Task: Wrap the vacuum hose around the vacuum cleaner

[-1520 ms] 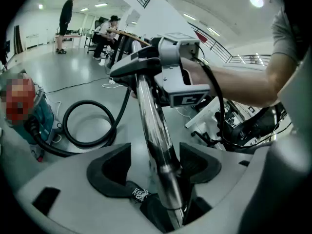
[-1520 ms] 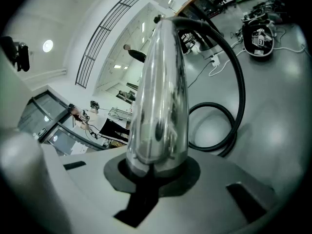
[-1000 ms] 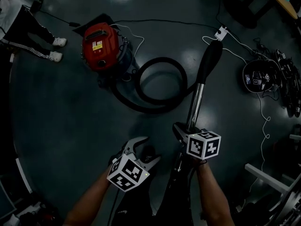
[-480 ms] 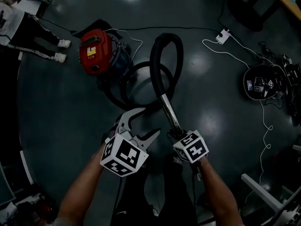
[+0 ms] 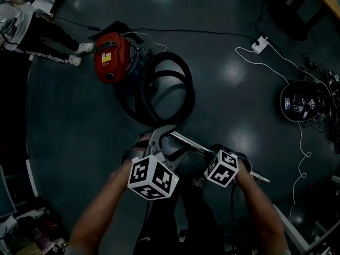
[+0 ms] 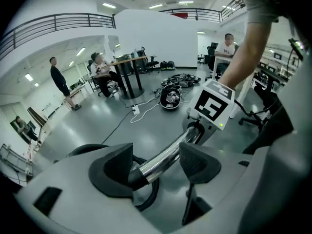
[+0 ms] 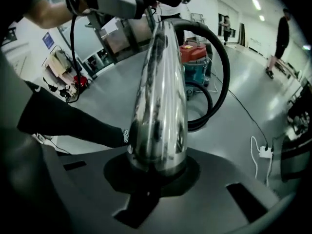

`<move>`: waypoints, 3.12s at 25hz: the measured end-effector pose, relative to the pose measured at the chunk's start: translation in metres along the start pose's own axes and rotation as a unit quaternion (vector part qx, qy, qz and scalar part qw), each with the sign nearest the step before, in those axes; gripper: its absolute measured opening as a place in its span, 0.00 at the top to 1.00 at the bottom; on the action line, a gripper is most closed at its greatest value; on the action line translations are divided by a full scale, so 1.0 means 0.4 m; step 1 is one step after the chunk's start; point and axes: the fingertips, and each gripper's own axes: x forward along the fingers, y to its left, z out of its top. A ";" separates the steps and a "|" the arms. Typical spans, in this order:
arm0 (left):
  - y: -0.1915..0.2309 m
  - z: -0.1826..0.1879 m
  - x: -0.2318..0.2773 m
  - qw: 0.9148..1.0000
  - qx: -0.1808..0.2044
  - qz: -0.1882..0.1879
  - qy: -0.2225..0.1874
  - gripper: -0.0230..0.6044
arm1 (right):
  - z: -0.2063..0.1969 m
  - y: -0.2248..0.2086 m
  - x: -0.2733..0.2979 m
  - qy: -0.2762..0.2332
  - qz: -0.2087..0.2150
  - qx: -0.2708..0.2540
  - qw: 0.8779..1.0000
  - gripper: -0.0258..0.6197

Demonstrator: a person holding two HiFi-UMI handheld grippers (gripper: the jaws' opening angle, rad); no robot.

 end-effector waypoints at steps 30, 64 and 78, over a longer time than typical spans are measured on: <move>0.022 -0.197 0.348 0.989 0.018 -0.106 0.098 0.67 | -0.023 -0.346 0.039 0.211 -0.018 -0.285 0.935 0.88; 0.176 -0.618 1.052 0.969 -0.181 0.044 0.165 0.67 | -0.053 -0.865 0.801 0.127 -0.033 -0.498 0.857 0.88; 0.233 -0.777 1.194 0.963 -0.185 0.060 0.184 0.67 | -0.013 -0.948 1.016 0.105 -0.017 -0.520 0.847 0.88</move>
